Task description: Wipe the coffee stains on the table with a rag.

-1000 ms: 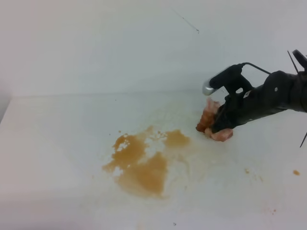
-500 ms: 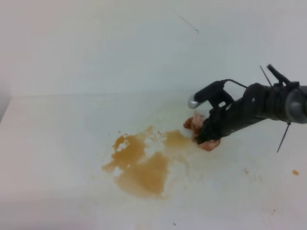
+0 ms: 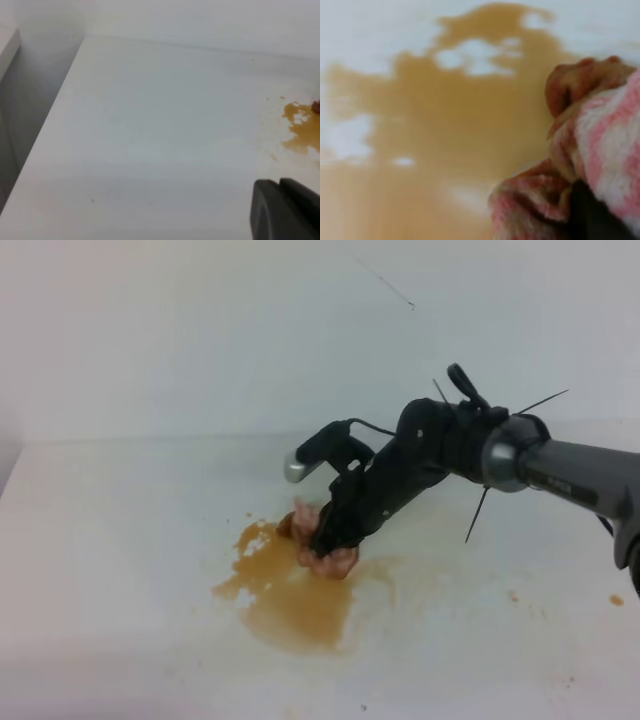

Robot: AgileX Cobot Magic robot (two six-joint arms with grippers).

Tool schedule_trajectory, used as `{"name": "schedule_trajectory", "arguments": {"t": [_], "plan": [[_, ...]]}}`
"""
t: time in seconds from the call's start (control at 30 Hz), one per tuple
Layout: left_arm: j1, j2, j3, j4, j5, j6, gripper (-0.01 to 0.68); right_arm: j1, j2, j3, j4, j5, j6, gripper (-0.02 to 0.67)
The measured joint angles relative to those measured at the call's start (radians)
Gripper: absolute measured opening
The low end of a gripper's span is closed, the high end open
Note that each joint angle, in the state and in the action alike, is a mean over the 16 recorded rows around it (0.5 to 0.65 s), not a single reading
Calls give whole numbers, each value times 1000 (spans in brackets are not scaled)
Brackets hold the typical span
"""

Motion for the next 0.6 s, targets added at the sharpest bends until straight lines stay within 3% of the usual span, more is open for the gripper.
{"name": "schedule_trajectory", "arguments": {"t": [0.3, 0.6], "plan": [[0, 0, 0, 0, 0, 0, -1, 96, 19, -34, 8, 69, -22, 43], [0, 2, -2, 0, -2, 0, -1, 120, -24, -24, -15, 81, -31, 42]]}}
